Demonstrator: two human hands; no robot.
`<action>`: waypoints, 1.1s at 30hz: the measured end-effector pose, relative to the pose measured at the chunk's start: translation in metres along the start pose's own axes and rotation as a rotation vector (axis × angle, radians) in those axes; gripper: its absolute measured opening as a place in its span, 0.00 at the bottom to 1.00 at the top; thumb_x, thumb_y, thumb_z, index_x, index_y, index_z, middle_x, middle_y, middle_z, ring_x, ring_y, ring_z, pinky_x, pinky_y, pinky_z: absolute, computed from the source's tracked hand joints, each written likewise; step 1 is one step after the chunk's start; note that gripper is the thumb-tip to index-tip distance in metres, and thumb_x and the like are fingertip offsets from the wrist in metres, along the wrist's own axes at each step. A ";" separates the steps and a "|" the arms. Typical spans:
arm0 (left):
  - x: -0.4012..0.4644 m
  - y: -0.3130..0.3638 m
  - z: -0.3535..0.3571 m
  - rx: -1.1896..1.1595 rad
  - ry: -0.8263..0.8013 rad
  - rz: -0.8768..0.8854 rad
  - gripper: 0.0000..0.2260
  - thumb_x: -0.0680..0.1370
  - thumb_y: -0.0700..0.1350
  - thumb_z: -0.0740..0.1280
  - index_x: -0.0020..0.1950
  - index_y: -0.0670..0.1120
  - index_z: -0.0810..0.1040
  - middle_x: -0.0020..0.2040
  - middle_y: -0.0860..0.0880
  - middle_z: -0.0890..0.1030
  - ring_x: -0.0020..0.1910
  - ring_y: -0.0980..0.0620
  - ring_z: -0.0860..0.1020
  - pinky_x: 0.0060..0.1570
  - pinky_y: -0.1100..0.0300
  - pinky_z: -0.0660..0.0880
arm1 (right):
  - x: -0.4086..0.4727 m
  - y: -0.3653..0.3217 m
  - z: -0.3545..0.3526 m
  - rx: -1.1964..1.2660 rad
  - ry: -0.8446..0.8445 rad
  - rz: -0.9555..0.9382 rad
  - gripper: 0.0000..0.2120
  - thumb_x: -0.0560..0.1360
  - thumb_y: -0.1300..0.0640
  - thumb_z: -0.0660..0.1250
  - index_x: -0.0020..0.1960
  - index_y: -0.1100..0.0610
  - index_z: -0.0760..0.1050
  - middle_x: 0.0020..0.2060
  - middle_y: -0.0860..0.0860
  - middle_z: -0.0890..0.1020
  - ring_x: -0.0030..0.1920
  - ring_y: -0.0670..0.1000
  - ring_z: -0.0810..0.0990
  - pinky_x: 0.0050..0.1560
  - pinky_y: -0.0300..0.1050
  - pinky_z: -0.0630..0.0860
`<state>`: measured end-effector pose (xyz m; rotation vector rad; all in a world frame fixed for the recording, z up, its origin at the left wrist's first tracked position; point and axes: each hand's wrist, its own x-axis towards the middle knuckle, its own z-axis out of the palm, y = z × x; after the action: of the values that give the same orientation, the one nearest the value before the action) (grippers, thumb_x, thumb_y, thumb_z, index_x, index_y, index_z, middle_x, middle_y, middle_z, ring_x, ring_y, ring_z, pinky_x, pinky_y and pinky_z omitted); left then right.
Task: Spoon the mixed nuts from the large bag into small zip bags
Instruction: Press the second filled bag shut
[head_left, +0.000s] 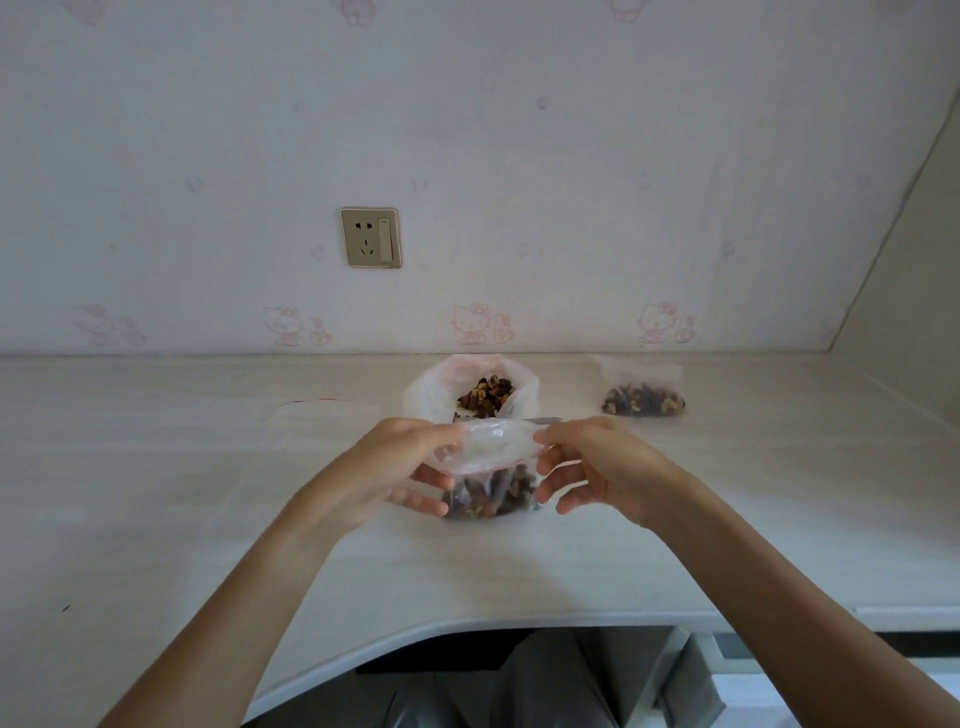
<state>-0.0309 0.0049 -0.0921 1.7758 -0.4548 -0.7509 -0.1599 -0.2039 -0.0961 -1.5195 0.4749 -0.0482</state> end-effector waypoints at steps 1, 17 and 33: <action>0.001 -0.002 -0.002 -0.132 -0.066 -0.035 0.17 0.80 0.54 0.72 0.55 0.41 0.85 0.47 0.41 0.85 0.40 0.49 0.85 0.40 0.50 0.84 | 0.001 0.004 -0.002 0.120 -0.029 0.031 0.11 0.81 0.56 0.67 0.56 0.64 0.77 0.37 0.58 0.83 0.35 0.59 0.84 0.30 0.46 0.79; 0.004 -0.006 -0.001 -0.298 -0.016 0.102 0.16 0.66 0.48 0.82 0.49 0.43 0.85 0.43 0.42 0.85 0.41 0.50 0.85 0.40 0.58 0.83 | 0.016 0.020 -0.003 0.280 -0.003 0.060 0.07 0.75 0.56 0.76 0.49 0.59 0.82 0.37 0.54 0.82 0.35 0.51 0.82 0.28 0.42 0.75; 0.007 -0.015 0.007 -0.022 0.066 0.110 0.18 0.78 0.58 0.73 0.37 0.45 0.85 0.40 0.44 0.85 0.39 0.49 0.85 0.44 0.46 0.86 | 0.007 0.018 0.002 -0.049 0.059 -0.110 0.14 0.83 0.52 0.64 0.47 0.61 0.81 0.34 0.58 0.82 0.34 0.57 0.82 0.32 0.50 0.80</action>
<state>-0.0313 0.0002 -0.1093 1.7351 -0.4947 -0.6163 -0.1579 -0.2025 -0.1153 -1.5951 0.4419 -0.1691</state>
